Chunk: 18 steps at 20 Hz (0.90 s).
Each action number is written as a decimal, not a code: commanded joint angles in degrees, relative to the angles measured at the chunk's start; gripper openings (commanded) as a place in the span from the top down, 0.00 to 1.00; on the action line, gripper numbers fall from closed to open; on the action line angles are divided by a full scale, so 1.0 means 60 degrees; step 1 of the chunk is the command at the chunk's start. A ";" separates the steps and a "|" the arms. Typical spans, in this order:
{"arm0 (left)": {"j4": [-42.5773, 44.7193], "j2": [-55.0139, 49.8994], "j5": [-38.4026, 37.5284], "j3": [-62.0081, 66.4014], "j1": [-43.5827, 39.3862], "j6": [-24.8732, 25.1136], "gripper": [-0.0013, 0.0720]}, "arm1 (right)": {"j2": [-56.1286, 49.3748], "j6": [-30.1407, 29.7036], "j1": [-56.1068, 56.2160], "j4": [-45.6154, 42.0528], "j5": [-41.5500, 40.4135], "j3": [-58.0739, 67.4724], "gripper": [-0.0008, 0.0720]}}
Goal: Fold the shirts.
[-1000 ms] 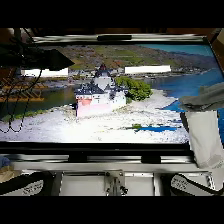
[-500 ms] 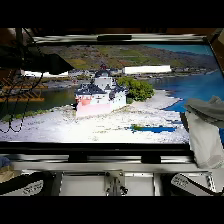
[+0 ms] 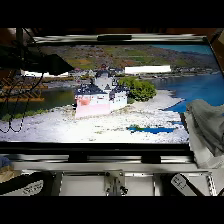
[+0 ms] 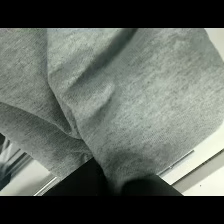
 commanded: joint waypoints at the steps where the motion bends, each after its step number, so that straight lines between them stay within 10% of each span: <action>1: 0.0000 -0.0004 -0.0004 0.0000 0.0004 -0.0004 0.93 | 0.0124 0.0386 -0.0007 -0.0219 -0.1111 -0.0914 0.85; 3: 0.0000 -0.0004 -0.0004 0.0000 0.0007 -0.0095 0.93 | 0.0124 0.0386 -0.0007 -0.0251 -0.1268 -0.0954 0.80; 5: 0.0000 -0.0007 -0.0004 0.0000 0.0004 -0.0102 0.93 | 0.0124 0.0219 -0.0007 -0.0466 -0.1013 -0.0954 0.13; 9: 0.0273 -0.0066 -0.0004 0.0004 -0.0259 -0.0087 0.93 | 0.0113 -0.0022 -0.0073 -0.1821 0.0306 0.0026 0.13; 15: 0.7974 -0.0681 -0.0987 0.0007 -0.1847 -0.1315 0.94 | 0.0113 0.0648 0.0925 0.5053 -0.3985 0.4171 0.13; 18: 0.8969 -0.1617 -0.2663 0.0004 -0.2138 -0.1530 0.89 | -0.0175 0.0648 0.4029 0.3668 -0.3027 0.3974 0.13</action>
